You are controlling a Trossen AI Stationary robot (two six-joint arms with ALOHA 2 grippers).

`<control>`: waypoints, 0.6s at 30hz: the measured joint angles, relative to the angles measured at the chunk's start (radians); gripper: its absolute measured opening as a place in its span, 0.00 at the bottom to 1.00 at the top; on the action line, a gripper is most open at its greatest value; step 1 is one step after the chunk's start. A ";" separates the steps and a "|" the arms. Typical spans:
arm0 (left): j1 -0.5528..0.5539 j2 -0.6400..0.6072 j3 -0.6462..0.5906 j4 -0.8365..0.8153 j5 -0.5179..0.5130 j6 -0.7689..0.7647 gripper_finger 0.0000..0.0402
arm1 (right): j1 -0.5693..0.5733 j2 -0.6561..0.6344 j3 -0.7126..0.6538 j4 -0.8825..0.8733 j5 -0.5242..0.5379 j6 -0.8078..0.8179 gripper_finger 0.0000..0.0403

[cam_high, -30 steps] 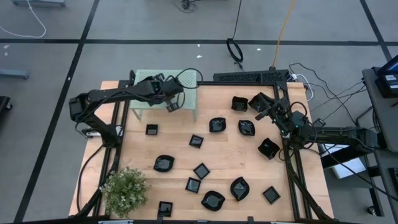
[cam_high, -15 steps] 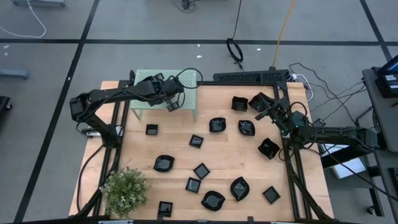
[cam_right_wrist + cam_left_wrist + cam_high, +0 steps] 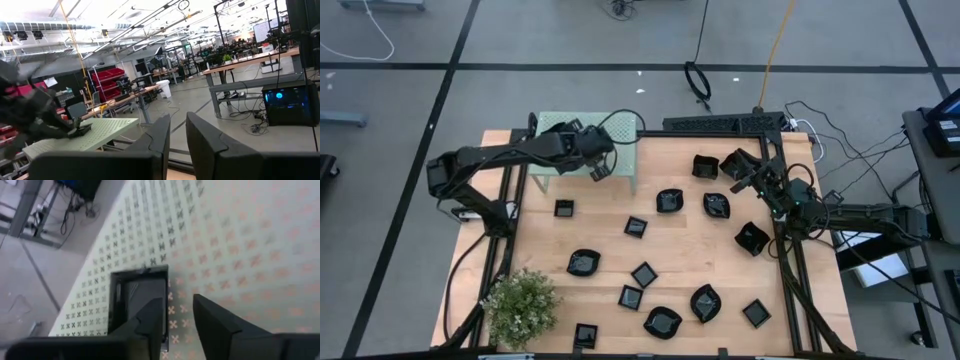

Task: Pick & Place Mini shaped plates
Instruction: Put the leaf shaped plate on the shelf

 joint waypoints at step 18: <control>-0.217 -0.092 0.002 0.444 0.222 -0.278 0.34 | 0.000 0.000 0.000 0.000 0.000 0.000 0.13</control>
